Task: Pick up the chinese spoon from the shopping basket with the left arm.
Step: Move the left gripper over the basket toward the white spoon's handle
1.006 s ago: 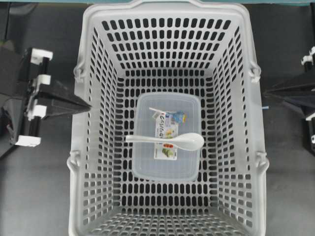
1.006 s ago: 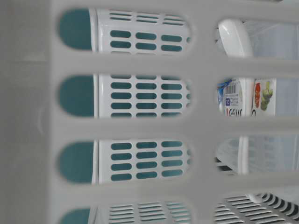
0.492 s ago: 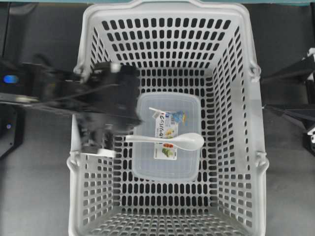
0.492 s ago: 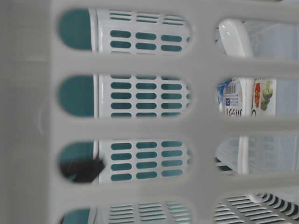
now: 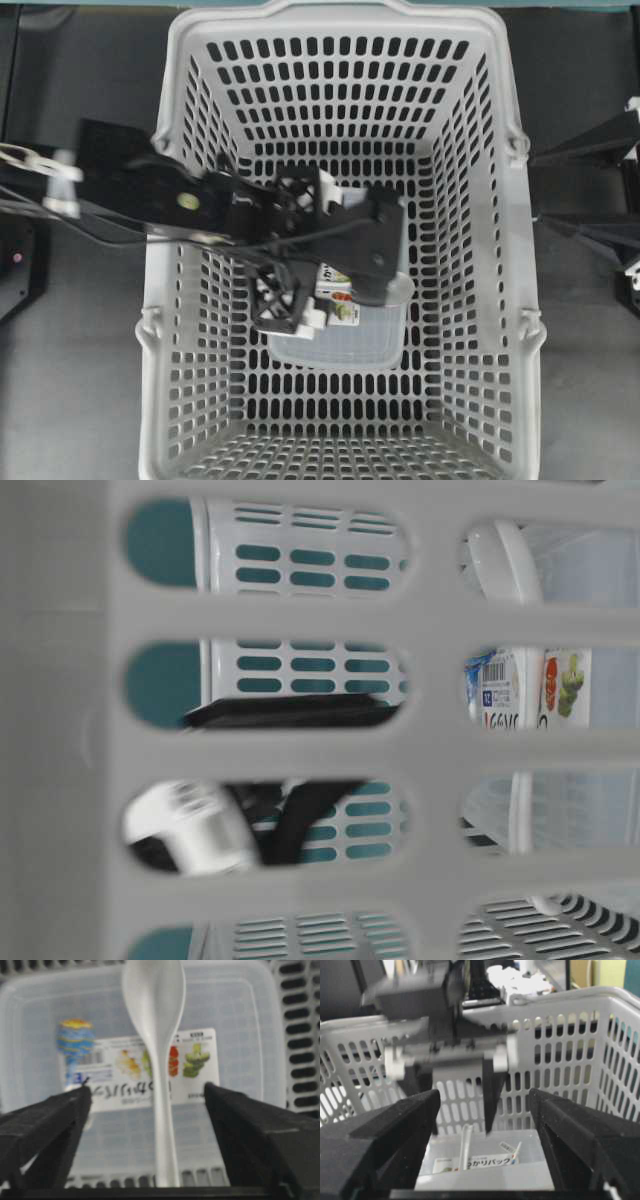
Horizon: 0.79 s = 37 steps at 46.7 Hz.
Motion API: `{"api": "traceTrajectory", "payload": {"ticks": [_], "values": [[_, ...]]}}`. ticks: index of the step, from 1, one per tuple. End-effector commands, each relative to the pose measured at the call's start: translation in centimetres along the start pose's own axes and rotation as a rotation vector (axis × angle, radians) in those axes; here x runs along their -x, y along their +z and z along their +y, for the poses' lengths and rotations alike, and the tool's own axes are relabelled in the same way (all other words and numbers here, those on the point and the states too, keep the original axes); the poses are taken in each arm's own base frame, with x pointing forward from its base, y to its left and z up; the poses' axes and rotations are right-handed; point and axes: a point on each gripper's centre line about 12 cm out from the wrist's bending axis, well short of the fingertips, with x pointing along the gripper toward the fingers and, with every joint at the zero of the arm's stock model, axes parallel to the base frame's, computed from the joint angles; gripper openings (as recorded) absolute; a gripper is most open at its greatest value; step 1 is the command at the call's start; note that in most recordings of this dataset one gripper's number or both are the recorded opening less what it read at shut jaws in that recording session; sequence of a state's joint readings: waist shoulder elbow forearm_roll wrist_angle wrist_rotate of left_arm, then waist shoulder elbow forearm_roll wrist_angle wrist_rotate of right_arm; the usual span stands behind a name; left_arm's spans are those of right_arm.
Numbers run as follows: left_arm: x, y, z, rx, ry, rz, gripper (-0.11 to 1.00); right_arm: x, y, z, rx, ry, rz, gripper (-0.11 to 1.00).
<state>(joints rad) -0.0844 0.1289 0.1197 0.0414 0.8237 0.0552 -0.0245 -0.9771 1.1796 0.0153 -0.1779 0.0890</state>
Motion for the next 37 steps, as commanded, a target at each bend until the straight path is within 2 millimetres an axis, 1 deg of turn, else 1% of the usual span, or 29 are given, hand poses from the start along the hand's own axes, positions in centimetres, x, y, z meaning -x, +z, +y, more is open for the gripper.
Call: {"api": "traceTrajectory", "payload": {"ticks": [1,8,17,22,25,29,32,33,34,35,37], "values": [[-0.9,0.7,-0.5,-0.016,-0.003,0.001,0.91,-0.2,0.7,0.0,-0.002,-0.003,-0.019,0.69],[-2.7,0.0,-1.2,-0.024,-0.013,0.043,0.86,-0.2,0.7,0.0,0.0,-0.005,-0.019,0.69],[-4.0,-1.1,-1.0,-0.017,-0.013,0.08,0.85,-0.2,0.7,0.0,0.0,-0.005,-0.019,0.69],[-4.2,-1.2,-0.9,-0.014,-0.012,0.083,0.8,-0.2,0.7,-0.1,-0.002,-0.005,-0.019,0.69],[-4.1,-1.2,-0.9,-0.014,-0.012,0.082,0.69,-0.2,0.7,-0.1,-0.002,-0.005,-0.019,0.69],[-4.0,-1.1,-0.8,-0.017,-0.011,0.076,0.45,-0.2,0.7,-0.1,0.0,-0.005,-0.017,0.69],[-3.7,-0.7,-0.8,-0.02,-0.01,0.062,0.27,-0.2,0.7,-0.1,-0.002,-0.005,-0.017,0.69],[-3.5,-0.6,-0.8,-0.023,-0.01,0.059,0.19,-0.2,0.7,-0.1,0.0,-0.005,-0.017,0.69],[-3.2,-0.4,-0.7,-0.023,-0.009,0.051,0.14,-0.2,0.7,-0.1,-0.002,-0.005,-0.017,0.69],[-3.0,-0.3,-0.7,-0.024,-0.009,0.047,0.12,-0.2,0.7,-0.1,-0.002,-0.005,-0.017,0.69],[-2.2,0.2,-0.7,-0.023,-0.007,0.027,0.12,-0.2,0.6,-0.1,-0.003,-0.005,-0.016,0.69]]}}
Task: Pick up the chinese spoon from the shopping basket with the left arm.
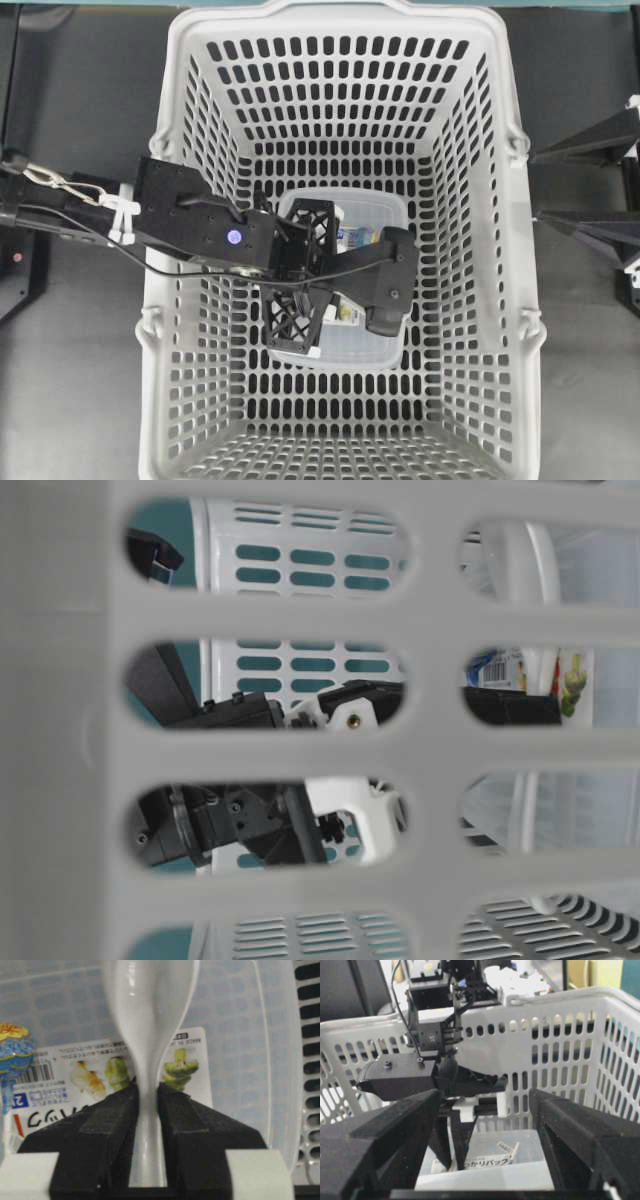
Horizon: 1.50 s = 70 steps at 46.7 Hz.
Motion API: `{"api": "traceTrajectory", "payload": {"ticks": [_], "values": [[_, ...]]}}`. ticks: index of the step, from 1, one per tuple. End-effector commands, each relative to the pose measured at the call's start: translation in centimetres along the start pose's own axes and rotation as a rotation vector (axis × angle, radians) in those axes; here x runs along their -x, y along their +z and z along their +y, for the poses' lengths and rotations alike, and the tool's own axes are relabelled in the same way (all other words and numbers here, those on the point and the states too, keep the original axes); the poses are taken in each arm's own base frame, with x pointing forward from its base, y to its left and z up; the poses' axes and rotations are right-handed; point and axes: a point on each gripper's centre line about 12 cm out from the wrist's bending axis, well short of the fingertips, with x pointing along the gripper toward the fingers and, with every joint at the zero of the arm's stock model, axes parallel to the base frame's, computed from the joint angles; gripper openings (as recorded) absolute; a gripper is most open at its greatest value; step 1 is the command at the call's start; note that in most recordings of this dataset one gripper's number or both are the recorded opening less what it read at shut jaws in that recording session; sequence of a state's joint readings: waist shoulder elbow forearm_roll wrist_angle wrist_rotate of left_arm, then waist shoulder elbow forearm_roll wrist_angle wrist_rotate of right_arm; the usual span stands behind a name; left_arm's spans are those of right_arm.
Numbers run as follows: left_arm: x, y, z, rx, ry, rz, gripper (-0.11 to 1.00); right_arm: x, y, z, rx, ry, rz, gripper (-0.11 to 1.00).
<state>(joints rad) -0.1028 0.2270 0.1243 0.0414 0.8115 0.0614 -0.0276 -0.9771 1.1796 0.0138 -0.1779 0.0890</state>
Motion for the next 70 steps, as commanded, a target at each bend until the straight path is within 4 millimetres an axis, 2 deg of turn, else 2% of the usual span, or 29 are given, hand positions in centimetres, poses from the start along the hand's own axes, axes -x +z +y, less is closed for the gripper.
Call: {"api": "traceTrajectory", "payload": {"ticks": [1,10,17,23,28,70], "values": [[2.8,1.4,0.5,0.003,0.011,-0.073,0.12,-0.2,0.7,0.0,-0.003,-0.002,-0.017,0.69],[8.2,3.5,0.7,0.013,0.018,-0.139,0.12,-0.2,0.6,0.0,-0.003,-0.002,-0.017,0.69],[13.2,4.9,0.7,0.015,0.019,-0.152,0.12,-0.1,0.7,0.0,-0.005,-0.002,-0.022,0.69],[15.5,5.6,0.9,0.022,0.02,-0.154,0.12,-0.1,0.7,0.0,-0.002,-0.002,-0.022,0.69],[16.0,5.7,0.9,0.024,0.02,-0.14,0.12,-0.1,0.7,0.0,-0.003,-0.002,-0.022,0.69],[15.8,5.7,1.1,0.027,0.021,-0.137,0.12,-0.1,0.5,0.0,-0.002,-0.002,-0.017,0.69]]}}
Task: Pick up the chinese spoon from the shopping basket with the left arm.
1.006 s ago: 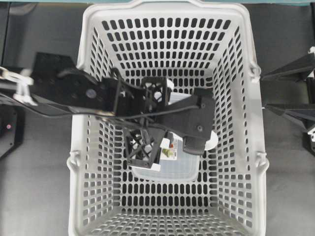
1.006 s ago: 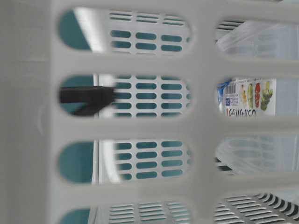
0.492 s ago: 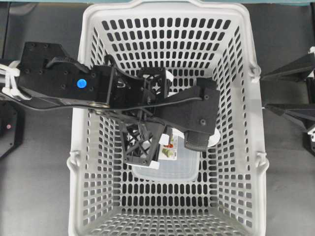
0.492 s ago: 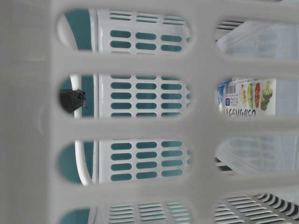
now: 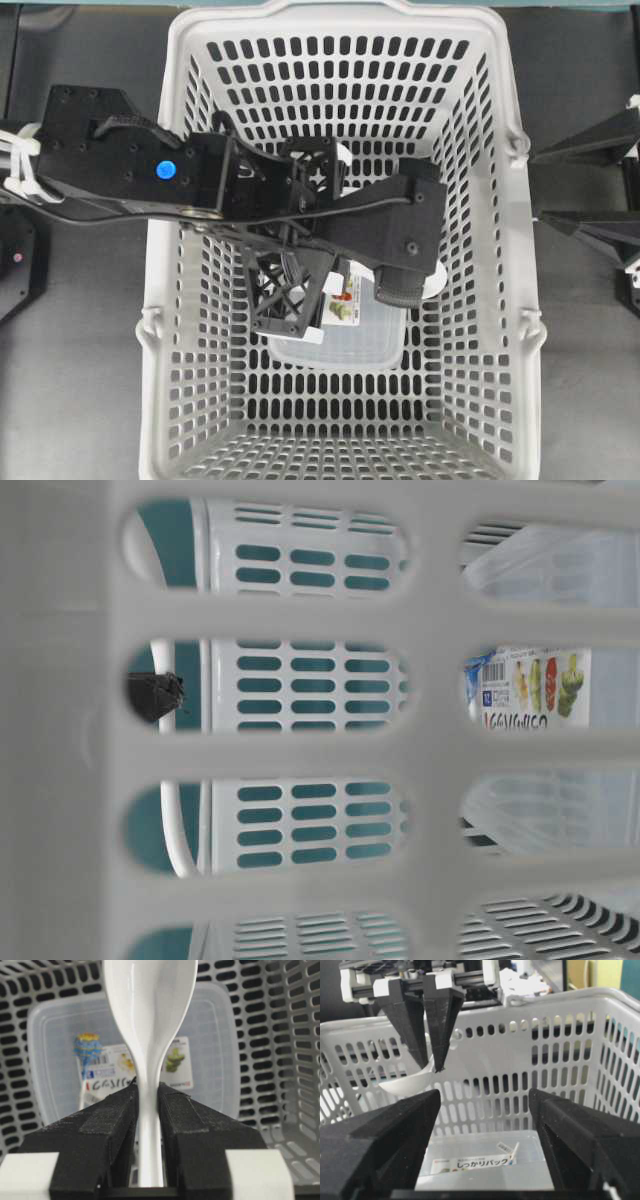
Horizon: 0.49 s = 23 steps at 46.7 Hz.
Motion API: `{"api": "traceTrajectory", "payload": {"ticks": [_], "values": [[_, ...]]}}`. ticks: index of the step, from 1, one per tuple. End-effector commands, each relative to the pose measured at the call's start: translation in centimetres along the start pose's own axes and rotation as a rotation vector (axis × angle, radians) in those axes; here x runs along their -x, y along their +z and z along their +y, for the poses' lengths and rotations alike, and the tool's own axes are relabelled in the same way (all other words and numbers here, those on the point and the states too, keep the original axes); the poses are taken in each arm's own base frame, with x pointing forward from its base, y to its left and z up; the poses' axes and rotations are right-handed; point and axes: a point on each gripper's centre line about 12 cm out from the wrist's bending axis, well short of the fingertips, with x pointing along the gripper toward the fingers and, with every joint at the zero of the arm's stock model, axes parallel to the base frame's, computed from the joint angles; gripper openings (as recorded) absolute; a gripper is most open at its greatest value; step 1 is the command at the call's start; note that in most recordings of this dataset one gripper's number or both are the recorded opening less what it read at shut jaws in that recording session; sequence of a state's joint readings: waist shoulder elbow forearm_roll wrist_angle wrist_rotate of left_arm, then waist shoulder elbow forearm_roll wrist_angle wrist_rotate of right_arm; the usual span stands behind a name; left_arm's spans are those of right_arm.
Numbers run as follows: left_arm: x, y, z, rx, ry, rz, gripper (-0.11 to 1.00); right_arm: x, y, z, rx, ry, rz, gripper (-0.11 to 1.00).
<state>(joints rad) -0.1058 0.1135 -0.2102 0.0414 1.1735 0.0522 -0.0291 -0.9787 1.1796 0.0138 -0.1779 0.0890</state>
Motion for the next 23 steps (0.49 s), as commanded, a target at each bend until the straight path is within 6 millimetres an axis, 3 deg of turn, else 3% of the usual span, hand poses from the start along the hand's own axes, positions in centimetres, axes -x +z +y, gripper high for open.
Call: {"api": "traceTrajectory", "payload": {"ticks": [1,23], "values": [[1.8,0.6,0.14,0.004,0.006,-0.05,0.12,-0.13,0.48,0.01,-0.003,-0.001,-0.017,0.69],[1.8,0.53,0.14,0.004,0.006,-0.044,0.12,-0.13,0.48,0.01,-0.003,-0.001,-0.017,0.69]]}}
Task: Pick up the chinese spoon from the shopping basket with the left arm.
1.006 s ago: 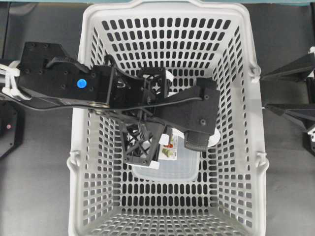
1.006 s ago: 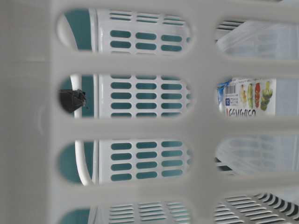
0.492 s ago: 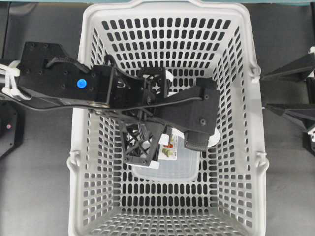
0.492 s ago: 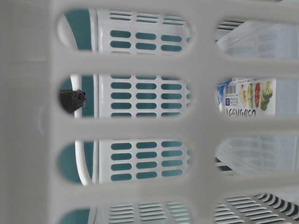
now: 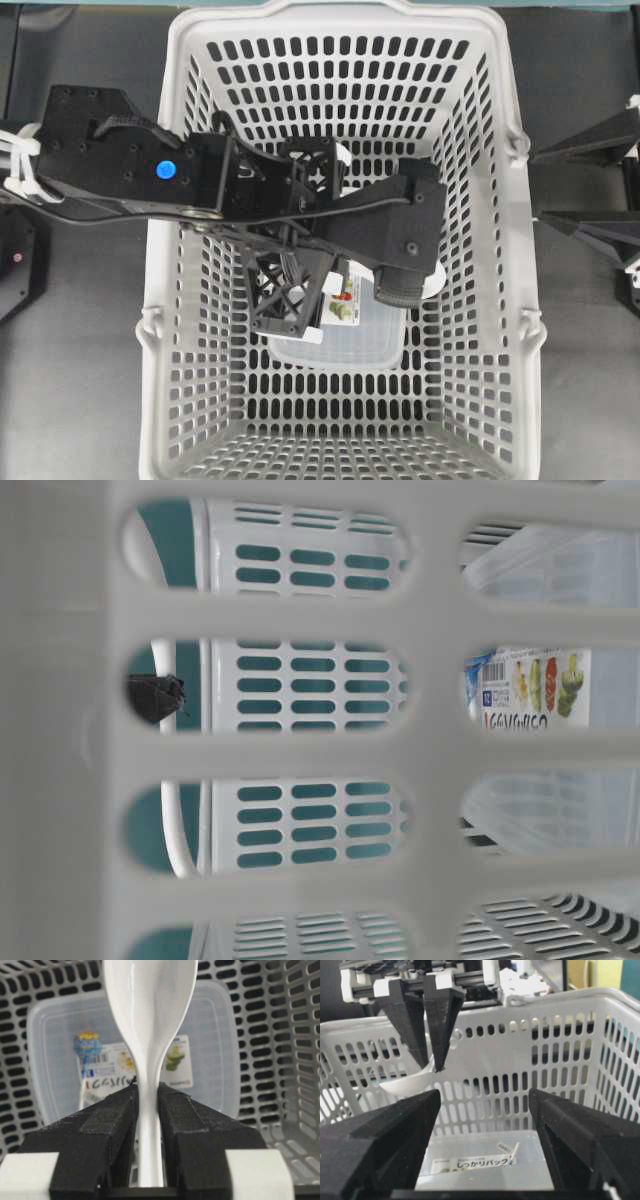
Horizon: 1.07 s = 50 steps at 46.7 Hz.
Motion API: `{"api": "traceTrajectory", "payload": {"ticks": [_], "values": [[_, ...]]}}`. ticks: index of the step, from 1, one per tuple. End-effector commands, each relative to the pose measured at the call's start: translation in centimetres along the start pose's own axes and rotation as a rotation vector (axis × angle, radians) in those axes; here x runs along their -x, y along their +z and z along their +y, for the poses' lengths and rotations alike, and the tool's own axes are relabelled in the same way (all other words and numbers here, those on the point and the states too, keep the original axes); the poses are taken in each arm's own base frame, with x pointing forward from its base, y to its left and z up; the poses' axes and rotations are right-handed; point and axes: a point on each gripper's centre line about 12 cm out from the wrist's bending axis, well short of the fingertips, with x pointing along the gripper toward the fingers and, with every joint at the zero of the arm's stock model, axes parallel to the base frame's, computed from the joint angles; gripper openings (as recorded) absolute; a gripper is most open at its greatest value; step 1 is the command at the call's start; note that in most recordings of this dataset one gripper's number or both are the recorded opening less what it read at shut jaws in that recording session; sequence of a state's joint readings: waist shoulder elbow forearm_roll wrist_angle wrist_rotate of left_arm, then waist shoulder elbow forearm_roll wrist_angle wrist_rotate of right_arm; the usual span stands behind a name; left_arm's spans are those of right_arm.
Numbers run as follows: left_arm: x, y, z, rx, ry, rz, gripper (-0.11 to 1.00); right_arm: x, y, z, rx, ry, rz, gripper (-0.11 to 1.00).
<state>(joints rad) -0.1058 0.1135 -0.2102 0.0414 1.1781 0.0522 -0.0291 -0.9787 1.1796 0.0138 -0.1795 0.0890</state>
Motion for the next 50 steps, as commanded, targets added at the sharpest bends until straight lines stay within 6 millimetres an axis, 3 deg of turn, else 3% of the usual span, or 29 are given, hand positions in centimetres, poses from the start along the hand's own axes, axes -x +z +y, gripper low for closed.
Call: {"api": "traceTrajectory", "payload": {"ticks": [1,50], "values": [[1.8,0.56,0.14,0.004,0.006,-0.047,0.12,-0.12,0.38,0.0,-0.003,-0.001,-0.012,0.69],[1.35,0.38,0.18,0.003,0.006,-0.035,0.12,0.14,0.28,-0.01,-0.003,-0.001,-0.014,0.69]]}}
